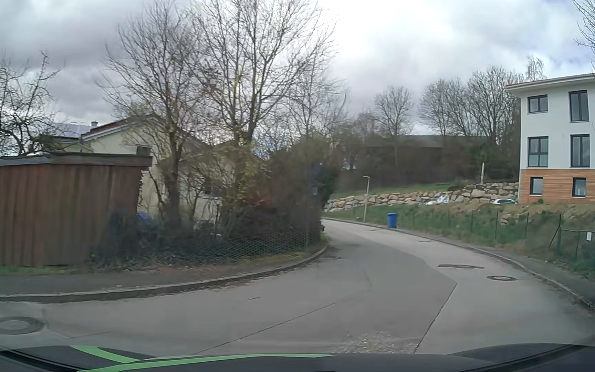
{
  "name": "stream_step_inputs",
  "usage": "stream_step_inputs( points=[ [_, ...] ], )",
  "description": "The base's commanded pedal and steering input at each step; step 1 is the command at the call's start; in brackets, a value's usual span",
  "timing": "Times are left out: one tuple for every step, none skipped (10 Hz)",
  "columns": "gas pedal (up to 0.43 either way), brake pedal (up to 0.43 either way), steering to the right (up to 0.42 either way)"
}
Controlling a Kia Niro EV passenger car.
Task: Follow the waypoints while adhering to traffic rules and regulations
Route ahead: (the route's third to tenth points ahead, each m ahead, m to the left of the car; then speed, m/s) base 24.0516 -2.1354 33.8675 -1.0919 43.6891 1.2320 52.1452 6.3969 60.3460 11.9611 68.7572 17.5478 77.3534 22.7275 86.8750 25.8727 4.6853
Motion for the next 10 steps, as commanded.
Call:
stream_step_inputs(
  points=[
    [0.138,0.0,0.343],
    [0.15,0.0,0.331],
    [0.157,0.0,0.318],
    [0.157,0.0,0.294],
    [0.157,0.0,0.263],
    [0.157,0.0,0.233],
    [0.169,0.0,0.193],
    [0.209,0.0,0.153],
    [0.209,0.0,0.118],
    [0.209,0.0,0.092]
  ],
)
